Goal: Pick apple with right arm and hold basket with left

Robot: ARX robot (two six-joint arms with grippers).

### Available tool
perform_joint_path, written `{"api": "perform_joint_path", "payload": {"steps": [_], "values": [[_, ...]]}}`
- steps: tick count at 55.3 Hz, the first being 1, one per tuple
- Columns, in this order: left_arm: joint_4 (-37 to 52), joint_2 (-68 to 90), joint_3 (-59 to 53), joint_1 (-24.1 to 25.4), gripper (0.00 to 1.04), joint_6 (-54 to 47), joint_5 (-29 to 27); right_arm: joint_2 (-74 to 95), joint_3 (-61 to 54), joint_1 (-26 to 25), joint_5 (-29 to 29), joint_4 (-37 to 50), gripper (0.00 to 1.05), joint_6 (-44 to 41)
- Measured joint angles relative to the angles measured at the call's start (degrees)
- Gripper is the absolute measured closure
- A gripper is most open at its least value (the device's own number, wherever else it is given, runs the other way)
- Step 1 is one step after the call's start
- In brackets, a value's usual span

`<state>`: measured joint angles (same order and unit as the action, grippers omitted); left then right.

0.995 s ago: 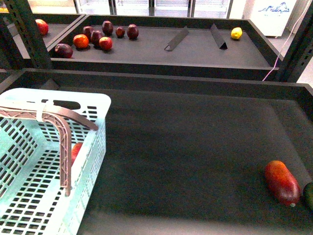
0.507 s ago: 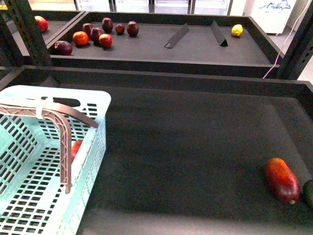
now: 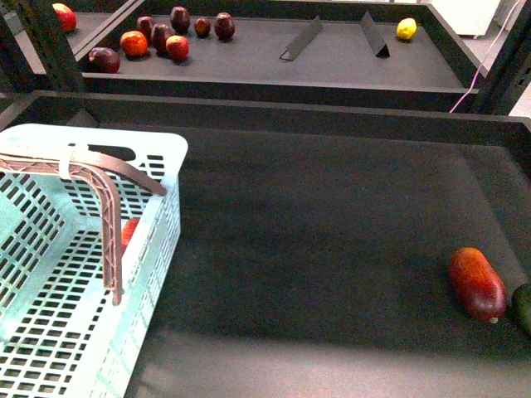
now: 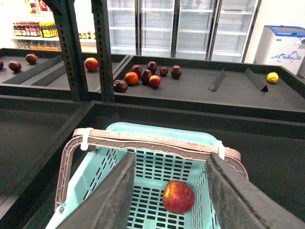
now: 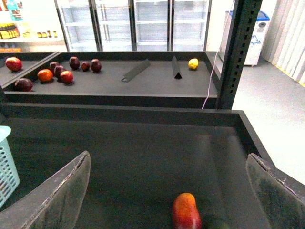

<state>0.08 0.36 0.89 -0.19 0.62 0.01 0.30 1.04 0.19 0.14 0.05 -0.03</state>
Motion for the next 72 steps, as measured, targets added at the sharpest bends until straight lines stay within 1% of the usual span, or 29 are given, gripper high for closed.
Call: {"api": "perform_joint_path", "payload": {"steps": [12,15,16,19,72], "values": [[0.0,0.0,0.0,0.0,0.15,0.0,0.0,0.0,0.0,0.0,0.0,0.0,0.09,0.0],[0.0,0.0,0.0,0.0,0.06,0.0,0.0,0.0,0.0,0.0,0.0,0.0,0.09,0.0],[0.0,0.0,0.0,0.0,0.06,-0.1,0.0,0.0,0.0,0.0,0.0,0.0,0.09,0.0],[0.0,0.0,0.0,0.0,0.08,-0.1,0.0,0.0,0.0,0.0,0.0,0.0,0.09,0.0],[0.0,0.0,0.0,0.0,0.07,-0.1,0.0,0.0,0.0,0.0,0.0,0.0,0.09,0.0]]}}
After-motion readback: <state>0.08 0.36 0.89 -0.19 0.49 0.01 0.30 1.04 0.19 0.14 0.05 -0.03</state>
